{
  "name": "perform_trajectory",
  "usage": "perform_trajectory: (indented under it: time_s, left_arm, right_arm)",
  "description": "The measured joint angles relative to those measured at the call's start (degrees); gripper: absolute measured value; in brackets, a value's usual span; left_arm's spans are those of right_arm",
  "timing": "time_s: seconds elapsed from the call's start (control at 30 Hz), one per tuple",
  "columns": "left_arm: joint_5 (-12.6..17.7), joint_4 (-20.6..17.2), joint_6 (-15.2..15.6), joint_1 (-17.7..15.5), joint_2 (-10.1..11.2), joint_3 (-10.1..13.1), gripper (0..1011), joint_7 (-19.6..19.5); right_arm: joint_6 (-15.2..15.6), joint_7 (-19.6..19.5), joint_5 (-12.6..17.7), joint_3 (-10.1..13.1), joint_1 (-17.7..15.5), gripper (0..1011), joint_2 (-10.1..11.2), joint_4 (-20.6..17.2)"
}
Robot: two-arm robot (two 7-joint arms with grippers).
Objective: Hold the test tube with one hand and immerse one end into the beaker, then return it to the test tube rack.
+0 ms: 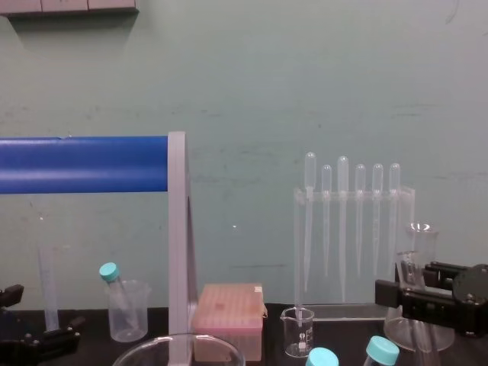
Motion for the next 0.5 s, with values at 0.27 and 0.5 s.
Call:
perform_trajectory:
  time_s: [0.27, 0.5]
  left_arm:
    - [0.0, 0.0, 0.0, 0.0, 0.0, 0.0, 1000, 0.0]
    - [0.0, 0.0, 0.0, 0.0, 0.0, 0.0, 1000, 0.0]
  right_arm:
    - [-0.01, 0.0, 0.04, 0.0, 0.0, 406, 0.0, 0.0]
    - [-0.03, 0.02, 0.11, 0.0, 0.0, 244, 0.0, -0.01]
